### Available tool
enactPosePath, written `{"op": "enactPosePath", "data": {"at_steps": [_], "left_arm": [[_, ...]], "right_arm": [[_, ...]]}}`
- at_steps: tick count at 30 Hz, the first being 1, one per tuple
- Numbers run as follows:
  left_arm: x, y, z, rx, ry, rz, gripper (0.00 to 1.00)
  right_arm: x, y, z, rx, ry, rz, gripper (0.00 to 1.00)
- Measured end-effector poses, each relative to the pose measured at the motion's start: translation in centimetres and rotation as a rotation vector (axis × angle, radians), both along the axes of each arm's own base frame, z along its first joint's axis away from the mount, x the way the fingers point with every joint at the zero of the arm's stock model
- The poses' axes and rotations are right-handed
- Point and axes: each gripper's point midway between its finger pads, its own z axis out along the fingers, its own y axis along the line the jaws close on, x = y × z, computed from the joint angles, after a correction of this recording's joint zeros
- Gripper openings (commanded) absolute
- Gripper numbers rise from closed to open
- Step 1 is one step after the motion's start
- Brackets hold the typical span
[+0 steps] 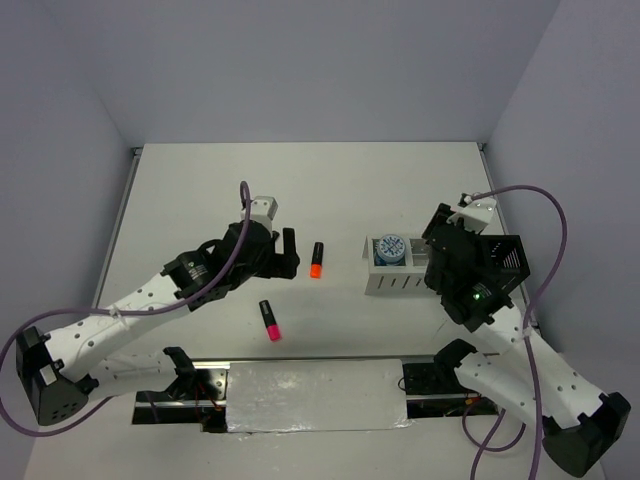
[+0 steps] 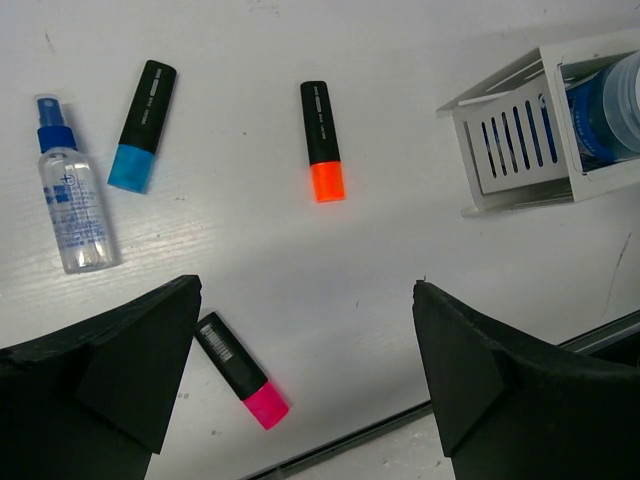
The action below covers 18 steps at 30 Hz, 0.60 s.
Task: Sort the stationery into containers
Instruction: Place the stationery in the storage box.
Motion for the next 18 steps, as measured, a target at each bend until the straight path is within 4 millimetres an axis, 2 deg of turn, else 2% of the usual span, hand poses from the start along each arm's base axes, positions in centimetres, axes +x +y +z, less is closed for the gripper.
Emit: {"op": "enactPosePath", "data": {"at_steps": [7,12,14,15,16,18], "left_arm": [[-0.1,-0.4,-1.6,0.017,0.030,-0.012,0.99],[-0.1,-0.8,-2.1,0.013,0.046,-0.022,0.99],[-0.1,-0.9,-2.6,0.011,0.062,-0.012,0.99],[-0.2,-0.8,-2.7,0.012,0.068,-0.007,0.99],[-0.2,-0.8,-2.9,0.012,0.076,-0.001,0.99],[-0.4,-0.6,-3.3,0.006,0.092,0.016,0.99]], "right_arm": [[0.4,-0.6,-3.9,-0.040,0.087,-0.049,0.00],[0.2,-0.6,-6.9,-0.029,0.128,-0.056,0.09],[0.2,-0.4,-8.0,-0.025,0.148,-0.047,0.30],[0.2,-0.3,-8.3,-0.020,0.153,-0.040,0.47],[0.2,-0.2,-8.6,-0.014,0.156,-0.035,0.70],[0.2,0.1,-8.9,0.005,0.155,-0.022,0.77]]}}
